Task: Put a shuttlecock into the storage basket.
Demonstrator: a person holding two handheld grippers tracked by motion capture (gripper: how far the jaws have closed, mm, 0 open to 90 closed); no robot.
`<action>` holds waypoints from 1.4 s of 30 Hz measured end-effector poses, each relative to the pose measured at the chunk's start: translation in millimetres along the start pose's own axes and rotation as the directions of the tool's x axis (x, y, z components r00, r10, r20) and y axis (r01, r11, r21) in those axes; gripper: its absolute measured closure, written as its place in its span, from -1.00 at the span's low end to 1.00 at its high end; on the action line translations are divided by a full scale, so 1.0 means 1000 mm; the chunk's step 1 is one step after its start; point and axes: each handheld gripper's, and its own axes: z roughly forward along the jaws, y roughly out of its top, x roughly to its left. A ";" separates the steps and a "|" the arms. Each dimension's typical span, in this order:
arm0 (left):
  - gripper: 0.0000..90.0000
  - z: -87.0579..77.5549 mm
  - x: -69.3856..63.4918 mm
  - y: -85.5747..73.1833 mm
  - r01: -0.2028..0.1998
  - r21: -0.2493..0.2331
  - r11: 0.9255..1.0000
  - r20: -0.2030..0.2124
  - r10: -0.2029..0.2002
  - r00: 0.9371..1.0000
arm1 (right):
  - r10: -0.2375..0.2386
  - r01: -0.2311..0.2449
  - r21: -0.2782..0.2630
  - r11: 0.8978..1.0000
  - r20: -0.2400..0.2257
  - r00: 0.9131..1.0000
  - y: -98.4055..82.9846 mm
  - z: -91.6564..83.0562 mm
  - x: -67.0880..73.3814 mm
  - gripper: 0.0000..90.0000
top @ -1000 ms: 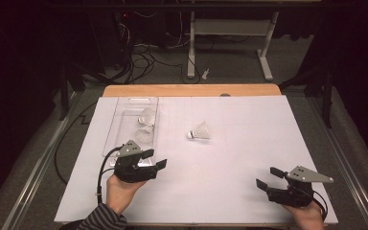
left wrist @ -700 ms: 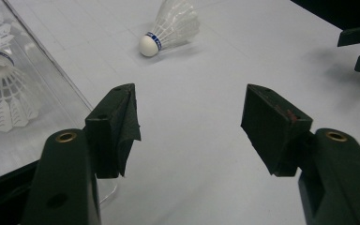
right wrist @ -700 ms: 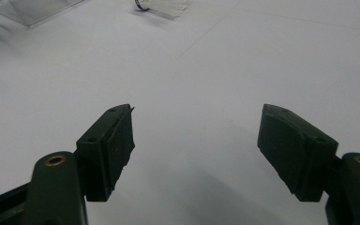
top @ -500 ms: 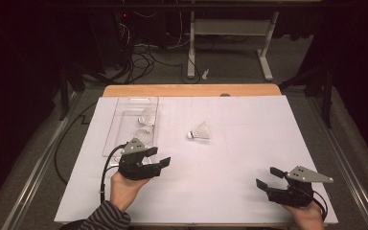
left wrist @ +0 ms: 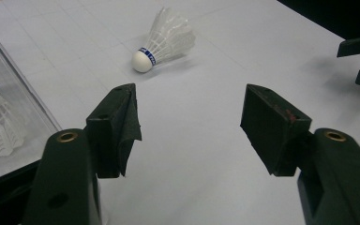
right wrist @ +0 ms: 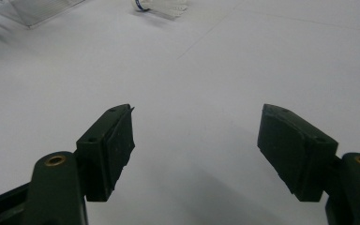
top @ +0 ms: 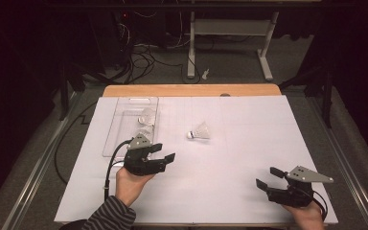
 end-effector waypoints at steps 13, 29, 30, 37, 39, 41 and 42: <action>-0.16 0.009 0.002 0.006 0.007 0.001 1.000 -0.002 -0.007 1.000 | -0.002 0.002 0.000 1.000 -0.001 1.000 0.000 0.000 0.000 -0.38; -0.16 0.015 0.003 0.013 0.007 0.002 1.000 -0.004 -0.007 1.000 | 0.004 -0.004 0.001 1.000 0.002 1.000 0.000 0.001 -0.001 -0.38; -0.16 0.015 0.003 0.013 0.007 0.001 1.000 -0.004 -0.007 1.000 | 0.004 -0.004 0.002 1.000 0.001 1.000 0.000 0.001 -0.001 -0.38; -0.16 0.019 0.003 0.017 0.003 0.007 1.000 -0.007 -0.003 1.000 | 0.002 -0.002 0.003 1.000 0.000 1.000 0.000 0.001 -0.001 -0.38; -0.16 0.020 0.003 0.018 0.005 0.007 1.000 -0.007 -0.005 1.000 | 0.004 -0.004 0.003 1.000 0.000 1.000 0.000 0.001 -0.001 -0.38; -0.16 0.021 0.004 0.019 0.004 0.009 1.000 -0.008 -0.004 1.000 | 0.003 -0.003 0.003 1.000 -0.001 1.000 0.000 0.001 -0.001 -0.38; -0.16 0.022 0.004 0.019 0.003 0.010 1.000 -0.008 -0.003 1.000 | 0.002 -0.002 0.003 1.000 -0.001 1.000 0.000 0.001 -0.001 -0.38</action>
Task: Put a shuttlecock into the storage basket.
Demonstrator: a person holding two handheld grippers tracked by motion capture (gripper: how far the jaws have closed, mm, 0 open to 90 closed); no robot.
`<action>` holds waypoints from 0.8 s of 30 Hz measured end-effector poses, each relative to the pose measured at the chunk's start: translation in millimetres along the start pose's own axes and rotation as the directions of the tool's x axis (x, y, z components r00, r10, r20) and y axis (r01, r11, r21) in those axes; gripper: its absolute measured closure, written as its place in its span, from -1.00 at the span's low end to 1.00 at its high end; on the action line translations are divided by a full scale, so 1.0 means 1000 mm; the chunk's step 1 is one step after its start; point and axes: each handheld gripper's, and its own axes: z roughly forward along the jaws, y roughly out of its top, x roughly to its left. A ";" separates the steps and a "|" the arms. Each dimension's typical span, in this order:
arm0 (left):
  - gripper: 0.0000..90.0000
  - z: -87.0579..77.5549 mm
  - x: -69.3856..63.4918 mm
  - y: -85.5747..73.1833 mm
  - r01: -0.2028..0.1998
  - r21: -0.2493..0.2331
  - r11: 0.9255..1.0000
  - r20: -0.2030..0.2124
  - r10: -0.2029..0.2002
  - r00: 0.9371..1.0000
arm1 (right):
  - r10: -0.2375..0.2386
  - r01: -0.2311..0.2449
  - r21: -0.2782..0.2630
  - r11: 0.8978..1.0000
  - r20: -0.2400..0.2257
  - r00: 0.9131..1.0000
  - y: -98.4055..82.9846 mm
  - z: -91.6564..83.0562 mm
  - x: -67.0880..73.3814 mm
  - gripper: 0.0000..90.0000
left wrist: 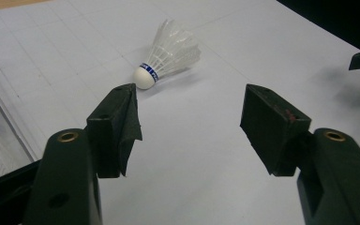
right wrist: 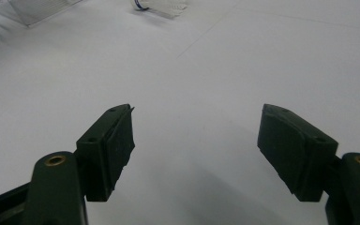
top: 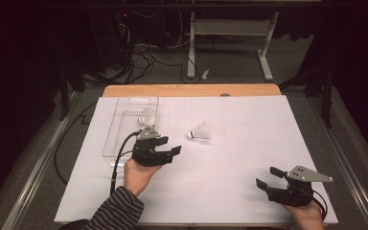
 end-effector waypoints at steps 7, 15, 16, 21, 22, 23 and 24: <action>-0.16 0.005 0.000 0.003 0.002 0.003 1.000 0.003 -0.002 1.000 | -0.001 0.001 0.002 1.000 0.000 1.000 0.000 0.000 0.000 -0.38; -0.16 0.008 0.001 0.005 0.004 0.010 1.000 -0.001 -0.004 1.000 | -0.001 0.001 0.002 1.000 0.000 1.000 0.000 0.000 0.000 -0.38; -0.16 0.009 0.001 0.006 0.003 0.011 1.000 -0.001 -0.003 1.000 | -0.001 0.001 0.003 1.000 0.000 1.000 0.000 0.000 0.000 -0.38; -0.16 0.011 0.000 0.011 -0.005 0.012 1.000 0.000 0.005 1.000 | -0.003 0.003 0.002 1.000 -0.001 1.000 0.000 0.000 0.000 -0.38; -0.16 0.012 0.000 0.012 -0.007 0.014 1.000 0.000 0.007 1.000 | -0.003 0.003 0.002 1.000 -0.001 1.000 0.000 0.000 0.000 -0.38; -0.17 0.013 -0.001 0.013 -0.008 0.014 1.000 0.001 0.008 1.000 | -0.003 0.003 0.002 1.000 -0.001 1.000 0.000 0.000 0.000 -0.38; -0.17 0.014 -0.001 0.014 -0.011 0.016 1.000 0.001 0.011 1.000 | -0.003 0.003 0.002 1.000 -0.002 1.000 0.000 0.000 0.000 -0.38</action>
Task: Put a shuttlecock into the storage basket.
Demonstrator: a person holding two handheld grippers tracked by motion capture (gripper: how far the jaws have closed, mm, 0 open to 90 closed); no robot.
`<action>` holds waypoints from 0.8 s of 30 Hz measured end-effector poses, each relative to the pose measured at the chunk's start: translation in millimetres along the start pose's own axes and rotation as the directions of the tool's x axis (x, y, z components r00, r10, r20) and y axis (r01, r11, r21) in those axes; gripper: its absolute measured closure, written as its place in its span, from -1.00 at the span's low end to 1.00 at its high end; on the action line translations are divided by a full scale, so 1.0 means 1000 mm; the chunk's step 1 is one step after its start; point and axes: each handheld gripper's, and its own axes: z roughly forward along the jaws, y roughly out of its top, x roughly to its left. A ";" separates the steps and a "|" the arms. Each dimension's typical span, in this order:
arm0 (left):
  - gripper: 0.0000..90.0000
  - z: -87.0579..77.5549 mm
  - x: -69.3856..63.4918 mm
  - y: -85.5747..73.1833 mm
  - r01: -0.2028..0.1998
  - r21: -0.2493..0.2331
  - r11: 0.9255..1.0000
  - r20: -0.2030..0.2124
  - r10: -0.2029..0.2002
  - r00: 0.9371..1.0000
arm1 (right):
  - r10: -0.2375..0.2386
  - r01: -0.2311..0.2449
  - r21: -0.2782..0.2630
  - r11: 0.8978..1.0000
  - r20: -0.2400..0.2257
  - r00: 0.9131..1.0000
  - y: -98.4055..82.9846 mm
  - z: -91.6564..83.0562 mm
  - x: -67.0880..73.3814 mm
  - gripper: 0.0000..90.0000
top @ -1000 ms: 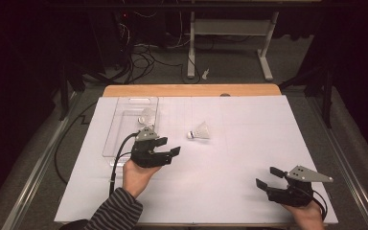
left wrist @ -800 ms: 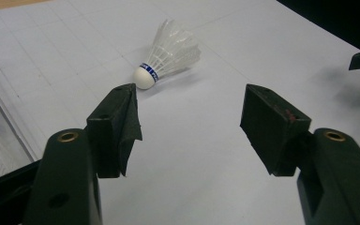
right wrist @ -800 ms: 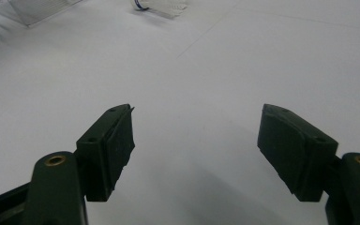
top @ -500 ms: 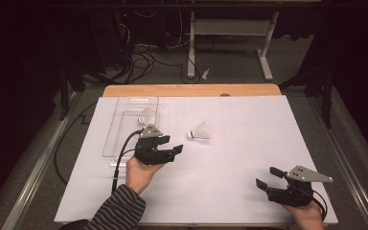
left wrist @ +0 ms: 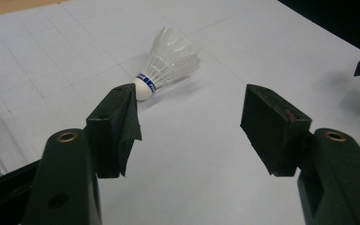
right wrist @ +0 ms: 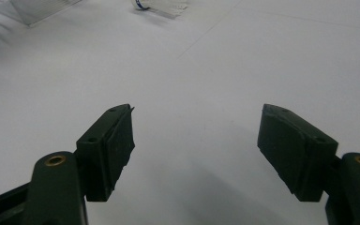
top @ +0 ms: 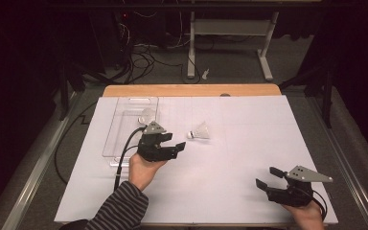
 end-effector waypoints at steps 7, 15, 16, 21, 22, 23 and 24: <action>-0.17 0.007 -0.002 0.007 -0.005 0.012 1.000 0.003 0.005 1.000 | 0.000 0.000 0.000 1.000 -0.001 1.000 0.000 0.000 0.000 -0.38; -0.17 0.013 -0.002 0.013 -0.006 0.018 1.000 0.003 0.006 1.000 | -0.003 0.003 0.000 1.000 -0.002 1.000 0.000 0.000 0.000 -0.38; -0.17 0.013 -0.002 0.014 -0.006 0.017 1.000 0.003 0.006 1.000 | -0.001 0.001 0.000 1.000 -0.002 1.000 0.000 0.000 0.000 -0.38; -0.18 0.017 -0.002 0.018 -0.007 0.025 1.000 0.003 0.007 1.000 | -0.001 0.001 0.001 1.000 -0.002 1.000 0.000 0.000 0.000 -0.38; -0.18 0.018 -0.002 0.019 -0.008 0.028 1.000 0.003 0.008 1.000 | -0.001 0.001 0.001 1.000 -0.002 1.000 0.000 0.000 0.000 -0.38; -0.18 0.018 -0.002 0.019 -0.010 0.031 0.999 0.002 0.010 1.000 | -0.001 0.001 0.001 1.000 -0.002 1.000 0.000 0.000 0.000 -0.38; -0.18 0.019 -0.002 0.020 -0.015 0.037 0.999 0.000 0.015 1.000 | -0.001 0.001 0.001 1.000 -0.002 1.000 0.000 0.000 0.000 -0.38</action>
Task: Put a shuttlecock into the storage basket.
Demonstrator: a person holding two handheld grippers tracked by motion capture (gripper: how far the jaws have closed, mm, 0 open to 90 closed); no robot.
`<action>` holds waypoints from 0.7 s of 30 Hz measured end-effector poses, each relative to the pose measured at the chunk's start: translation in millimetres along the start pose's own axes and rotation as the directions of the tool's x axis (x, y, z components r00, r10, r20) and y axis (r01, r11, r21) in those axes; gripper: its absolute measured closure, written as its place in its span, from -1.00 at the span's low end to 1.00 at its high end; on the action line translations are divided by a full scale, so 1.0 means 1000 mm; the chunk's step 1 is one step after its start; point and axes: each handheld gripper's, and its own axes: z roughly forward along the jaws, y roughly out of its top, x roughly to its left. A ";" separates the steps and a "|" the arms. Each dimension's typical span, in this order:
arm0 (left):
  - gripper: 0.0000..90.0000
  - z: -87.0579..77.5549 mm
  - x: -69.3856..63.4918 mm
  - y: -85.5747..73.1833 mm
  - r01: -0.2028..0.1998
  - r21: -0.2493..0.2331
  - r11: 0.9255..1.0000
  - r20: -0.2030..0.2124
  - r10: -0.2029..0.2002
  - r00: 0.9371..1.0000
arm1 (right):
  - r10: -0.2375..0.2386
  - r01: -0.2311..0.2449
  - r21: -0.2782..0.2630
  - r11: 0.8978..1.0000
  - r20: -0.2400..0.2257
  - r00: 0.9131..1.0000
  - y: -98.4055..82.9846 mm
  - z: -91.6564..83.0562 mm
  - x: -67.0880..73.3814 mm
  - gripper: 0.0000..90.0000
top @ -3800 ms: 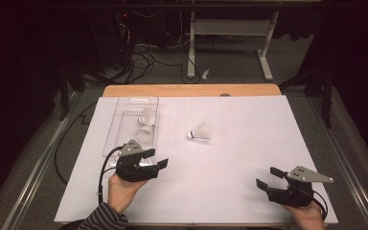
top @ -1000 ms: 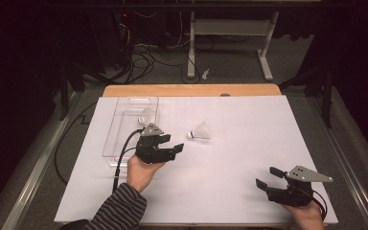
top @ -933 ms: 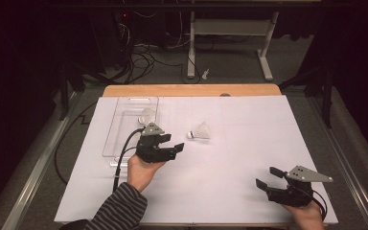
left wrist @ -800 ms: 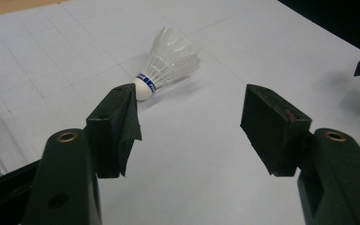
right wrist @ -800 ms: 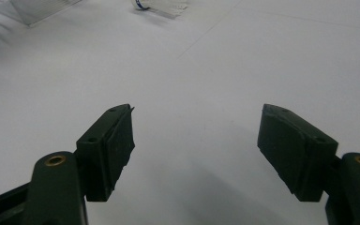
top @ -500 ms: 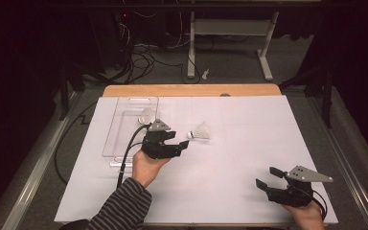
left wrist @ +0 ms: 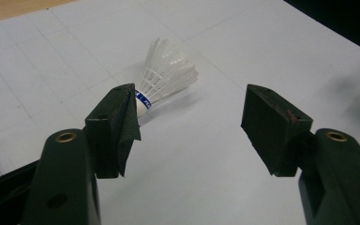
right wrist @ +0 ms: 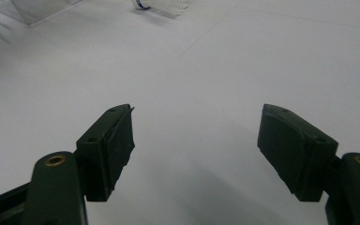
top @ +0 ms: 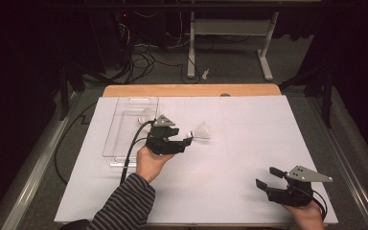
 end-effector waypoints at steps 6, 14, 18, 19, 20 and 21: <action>-0.19 0.004 0.000 0.003 -0.010 0.020 1.000 -0.008 0.010 1.000 | 0.000 0.000 0.001 1.000 -0.001 1.000 0.000 0.000 0.000 -0.38; -0.20 0.007 0.001 0.009 -0.007 0.027 1.000 -0.005 0.007 1.000 | 0.001 -0.001 0.002 1.000 -0.001 1.000 0.000 0.000 0.000 -0.38; -0.21 0.010 0.000 0.013 -0.022 0.043 0.999 -0.012 0.022 1.000 | 0.003 -0.003 0.002 1.000 -0.001 1.000 0.000 0.000 0.000 -0.38; -0.21 0.011 0.000 0.014 -0.017 0.044 0.999 -0.007 0.018 1.000 | 0.003 -0.003 0.003 1.000 -0.001 1.000 0.000 0.000 0.000 -0.38; -0.21 0.012 0.000 0.015 -0.019 0.045 0.999 -0.007 0.019 1.000 | 0.003 -0.003 0.002 1.000 -0.002 1.000 0.000 0.000 0.000 -0.38; -0.21 0.012 0.000 0.015 -0.018 0.046 0.999 -0.007 0.018 1.000 | 0.002 -0.002 0.003 1.000 -0.002 1.000 0.000 0.000 0.000 -0.38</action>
